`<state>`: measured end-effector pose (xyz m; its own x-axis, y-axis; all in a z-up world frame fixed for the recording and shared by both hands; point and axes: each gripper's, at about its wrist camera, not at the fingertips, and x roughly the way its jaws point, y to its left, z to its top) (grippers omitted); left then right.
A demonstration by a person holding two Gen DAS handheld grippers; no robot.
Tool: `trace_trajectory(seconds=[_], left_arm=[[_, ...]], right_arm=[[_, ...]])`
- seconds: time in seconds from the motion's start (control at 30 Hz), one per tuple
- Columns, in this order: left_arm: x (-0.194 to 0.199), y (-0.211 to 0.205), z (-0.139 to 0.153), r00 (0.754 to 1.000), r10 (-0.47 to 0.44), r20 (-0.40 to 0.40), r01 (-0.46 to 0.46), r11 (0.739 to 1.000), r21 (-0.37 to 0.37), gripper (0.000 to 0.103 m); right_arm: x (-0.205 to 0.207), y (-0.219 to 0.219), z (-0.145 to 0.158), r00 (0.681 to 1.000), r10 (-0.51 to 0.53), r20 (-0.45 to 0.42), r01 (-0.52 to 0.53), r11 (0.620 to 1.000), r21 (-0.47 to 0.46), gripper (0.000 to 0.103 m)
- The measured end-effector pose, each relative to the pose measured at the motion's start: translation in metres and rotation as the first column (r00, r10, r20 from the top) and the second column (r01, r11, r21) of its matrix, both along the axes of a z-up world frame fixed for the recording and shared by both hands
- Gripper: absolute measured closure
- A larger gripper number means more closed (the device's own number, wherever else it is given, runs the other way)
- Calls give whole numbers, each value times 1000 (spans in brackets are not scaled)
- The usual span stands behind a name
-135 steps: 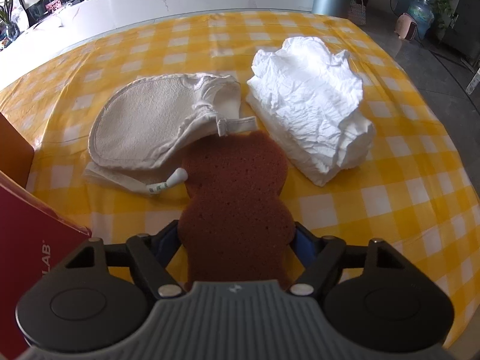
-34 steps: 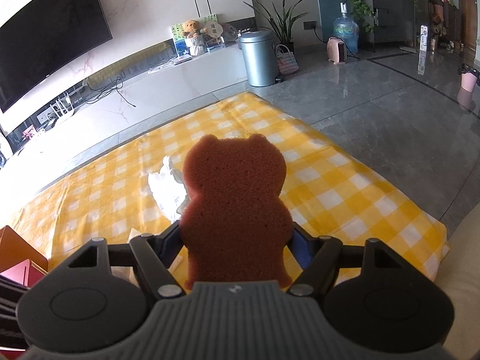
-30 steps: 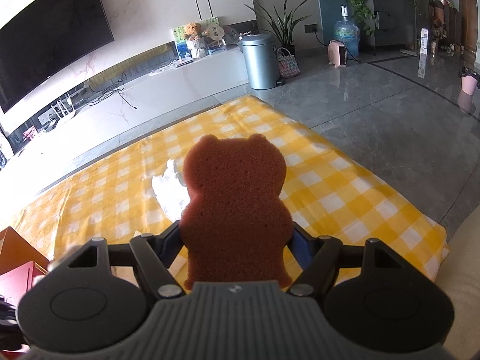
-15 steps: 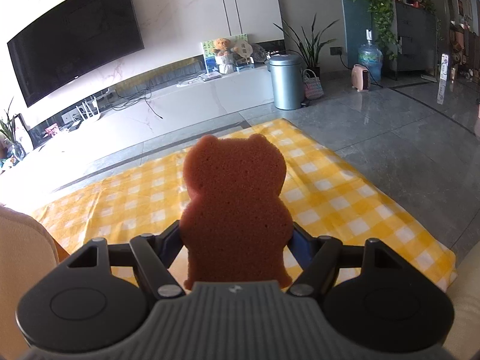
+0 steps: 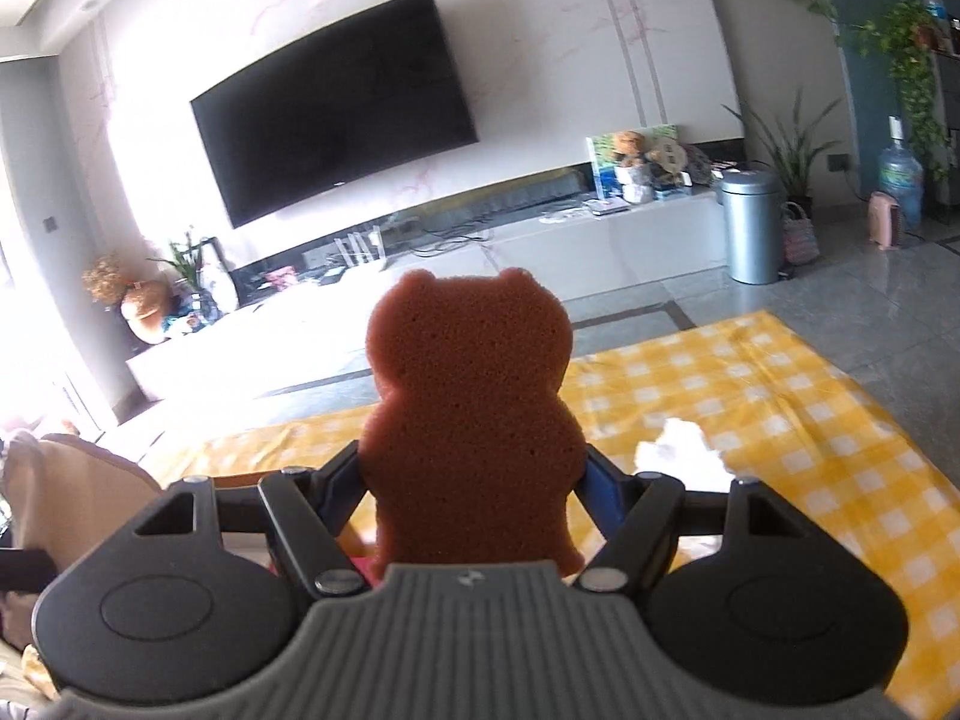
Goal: Organize soft objects
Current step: 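Carry the brown sponge and white bib in both tools over the white box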
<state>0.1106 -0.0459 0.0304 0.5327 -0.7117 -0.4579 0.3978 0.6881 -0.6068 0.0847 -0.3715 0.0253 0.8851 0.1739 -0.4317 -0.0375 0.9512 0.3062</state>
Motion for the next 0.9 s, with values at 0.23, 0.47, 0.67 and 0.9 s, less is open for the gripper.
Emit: trace_trajectory(seconds=[0.23,0.47,0.67,0.9], left_arm=[[-6,36,-9,991,126,42,-127,992,16,92],[-6,78,-26,983,183,8,-183,982,-39,92],[-2,104,-40,974,224,-28,-226,973,-56,92],[-3,127,-51,969,241,-56,-246,964,-100,92]], right_arm=[[2,69,14,982,183,43,-181,983,-31,31],[20,133,-2,955,293,-44,-296,947,-120,31],[41,172,-20,936,324,-137,-348,911,-222,31],[85,215,-50,900,323,-291,-415,840,-350,31]])
